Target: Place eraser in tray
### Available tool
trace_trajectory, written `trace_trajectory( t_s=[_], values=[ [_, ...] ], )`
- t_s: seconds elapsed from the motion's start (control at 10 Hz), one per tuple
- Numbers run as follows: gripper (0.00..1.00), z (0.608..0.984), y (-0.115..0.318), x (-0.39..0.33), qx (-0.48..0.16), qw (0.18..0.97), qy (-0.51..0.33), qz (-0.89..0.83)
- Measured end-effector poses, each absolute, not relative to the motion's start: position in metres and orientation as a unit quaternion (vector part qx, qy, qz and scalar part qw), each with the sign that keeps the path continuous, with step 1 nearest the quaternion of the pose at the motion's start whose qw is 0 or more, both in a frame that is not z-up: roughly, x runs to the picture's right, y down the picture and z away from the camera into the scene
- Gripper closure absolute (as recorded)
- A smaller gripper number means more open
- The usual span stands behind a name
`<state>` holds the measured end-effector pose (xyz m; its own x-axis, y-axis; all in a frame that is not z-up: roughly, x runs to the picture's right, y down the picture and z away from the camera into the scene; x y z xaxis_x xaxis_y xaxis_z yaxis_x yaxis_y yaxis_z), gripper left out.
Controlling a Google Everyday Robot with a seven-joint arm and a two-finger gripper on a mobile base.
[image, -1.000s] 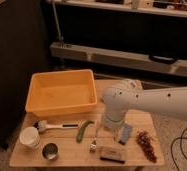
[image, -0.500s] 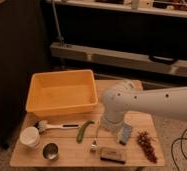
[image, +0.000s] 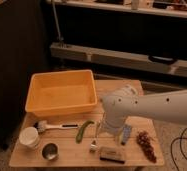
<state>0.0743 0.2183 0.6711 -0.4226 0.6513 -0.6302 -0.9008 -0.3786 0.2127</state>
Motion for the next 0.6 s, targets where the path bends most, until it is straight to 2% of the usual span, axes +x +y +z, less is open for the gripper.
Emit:
trace_trajectory(
  t_s=[0.4,0.6],
  values=[
    [0.35,0.658,0.218,0.067,-0.279,0.631,0.186,0.699],
    [0.35,0.649,0.219,0.051,-0.295,0.673,0.151,0.662]
  ],
)
